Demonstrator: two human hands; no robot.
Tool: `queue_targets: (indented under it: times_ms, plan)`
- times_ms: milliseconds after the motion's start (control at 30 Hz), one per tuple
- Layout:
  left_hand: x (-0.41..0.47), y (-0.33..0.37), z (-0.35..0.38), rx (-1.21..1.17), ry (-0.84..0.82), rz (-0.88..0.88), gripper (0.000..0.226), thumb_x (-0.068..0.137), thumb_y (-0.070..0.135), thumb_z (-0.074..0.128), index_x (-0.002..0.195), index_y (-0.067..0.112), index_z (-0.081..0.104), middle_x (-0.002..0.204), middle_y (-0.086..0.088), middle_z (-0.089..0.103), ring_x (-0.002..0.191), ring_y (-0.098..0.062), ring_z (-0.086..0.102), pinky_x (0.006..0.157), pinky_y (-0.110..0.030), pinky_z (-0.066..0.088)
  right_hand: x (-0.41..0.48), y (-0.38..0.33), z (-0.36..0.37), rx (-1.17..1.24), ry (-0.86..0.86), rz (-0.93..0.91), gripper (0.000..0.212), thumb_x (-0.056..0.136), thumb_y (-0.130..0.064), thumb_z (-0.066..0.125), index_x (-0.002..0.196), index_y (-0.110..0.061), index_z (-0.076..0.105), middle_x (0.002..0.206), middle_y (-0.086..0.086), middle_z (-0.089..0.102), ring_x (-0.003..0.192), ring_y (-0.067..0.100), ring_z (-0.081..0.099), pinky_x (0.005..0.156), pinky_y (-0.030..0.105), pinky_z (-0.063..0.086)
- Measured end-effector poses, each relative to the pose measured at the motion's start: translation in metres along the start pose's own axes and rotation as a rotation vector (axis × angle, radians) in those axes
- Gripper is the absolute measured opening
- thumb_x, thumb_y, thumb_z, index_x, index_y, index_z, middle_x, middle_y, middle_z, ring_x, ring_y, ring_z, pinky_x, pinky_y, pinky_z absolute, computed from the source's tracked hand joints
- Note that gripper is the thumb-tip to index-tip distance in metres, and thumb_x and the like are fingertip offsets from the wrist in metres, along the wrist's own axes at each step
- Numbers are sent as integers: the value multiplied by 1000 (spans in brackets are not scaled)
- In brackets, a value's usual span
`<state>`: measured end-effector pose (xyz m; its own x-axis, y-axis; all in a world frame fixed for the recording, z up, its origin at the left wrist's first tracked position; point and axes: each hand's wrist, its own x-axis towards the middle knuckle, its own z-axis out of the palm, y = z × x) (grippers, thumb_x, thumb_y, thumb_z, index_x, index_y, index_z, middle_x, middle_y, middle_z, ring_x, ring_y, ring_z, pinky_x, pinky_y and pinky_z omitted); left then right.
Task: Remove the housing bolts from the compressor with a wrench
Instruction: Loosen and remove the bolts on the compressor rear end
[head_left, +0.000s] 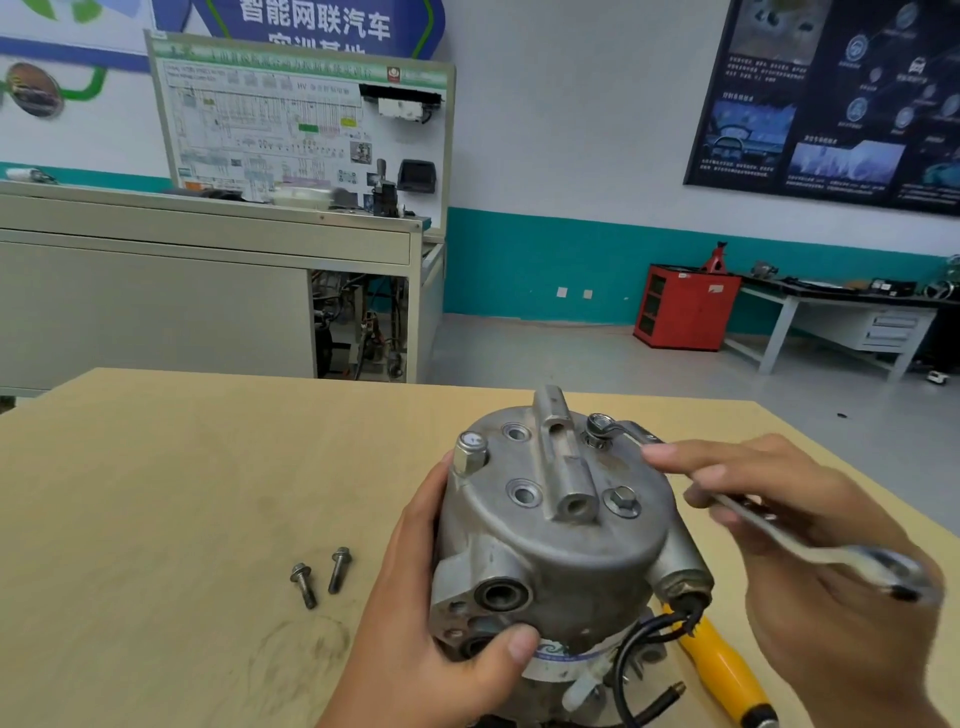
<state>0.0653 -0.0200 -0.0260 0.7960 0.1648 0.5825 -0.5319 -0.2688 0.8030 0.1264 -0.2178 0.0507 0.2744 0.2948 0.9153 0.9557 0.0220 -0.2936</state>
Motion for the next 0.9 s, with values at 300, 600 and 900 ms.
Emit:
queue_targets:
  times_ms: [300,600,900]
  plan:
    - [1,-2,1,-8,0,34,92,54,65,73,135,60,29,145,19,43,133,-4,42,103,-26,40,8,16,25,643,712,524,22,94,-31,37,88,-19,55,72,0,67,55,11,50,56,18,42]
    - [-2,1,3,-17,39,-20,94,46,85,66,130,65,29,142,28,42,129,3,45,96,-24,40,89,51,26,498,24,1113,11,93,-6,50,84,-8,56,62,-1,54,55,10,41,46,18,33]
    - [0,1,3,-39,7,-36,96,47,82,69,132,63,29,143,24,42,132,-2,43,105,-39,39,118,5,54,-54,-591,628,4,83,-15,69,83,-19,70,61,-9,62,60,3,51,55,13,39]
